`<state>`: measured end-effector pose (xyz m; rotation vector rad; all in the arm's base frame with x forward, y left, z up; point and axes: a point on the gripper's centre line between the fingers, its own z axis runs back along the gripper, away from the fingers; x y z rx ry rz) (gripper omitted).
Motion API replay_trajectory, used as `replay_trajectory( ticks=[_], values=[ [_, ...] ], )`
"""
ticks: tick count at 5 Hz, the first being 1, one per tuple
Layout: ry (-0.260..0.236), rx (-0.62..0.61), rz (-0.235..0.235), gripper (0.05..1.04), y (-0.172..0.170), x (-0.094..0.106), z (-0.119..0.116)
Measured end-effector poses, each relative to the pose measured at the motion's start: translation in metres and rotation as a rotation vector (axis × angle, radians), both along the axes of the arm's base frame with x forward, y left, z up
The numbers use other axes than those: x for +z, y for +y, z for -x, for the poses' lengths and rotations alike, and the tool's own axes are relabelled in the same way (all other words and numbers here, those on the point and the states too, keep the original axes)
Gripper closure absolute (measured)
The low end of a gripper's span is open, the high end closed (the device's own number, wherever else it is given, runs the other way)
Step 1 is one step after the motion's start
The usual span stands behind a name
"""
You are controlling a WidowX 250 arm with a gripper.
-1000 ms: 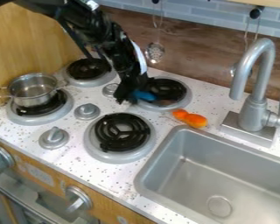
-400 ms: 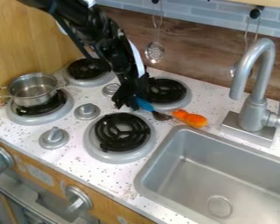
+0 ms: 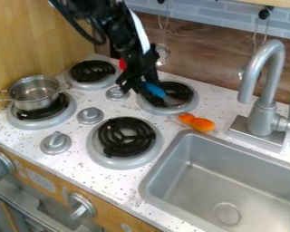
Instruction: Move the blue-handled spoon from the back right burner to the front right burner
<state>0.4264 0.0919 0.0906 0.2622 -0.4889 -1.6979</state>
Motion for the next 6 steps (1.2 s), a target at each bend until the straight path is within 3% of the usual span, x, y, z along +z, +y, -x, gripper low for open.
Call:
replay_trajectory(
  ticks=[1,2,3,4,5,6],
  values=[
    [0.010,-0.012,-0.003,0.642,-0.007,0.017,0.026],
    [0.026,-0.064,-0.094,0.643,-0.006,0.029,0.056],
    [0.070,-0.070,-0.162,0.687,0.003,0.022,0.080],
    [0.084,-0.046,-0.168,0.689,0.012,0.011,0.091],
    [0.078,-0.040,-0.193,0.689,0.020,0.000,0.086],
    [0.126,-0.043,-0.201,0.689,0.025,-0.026,0.085]
  ],
)
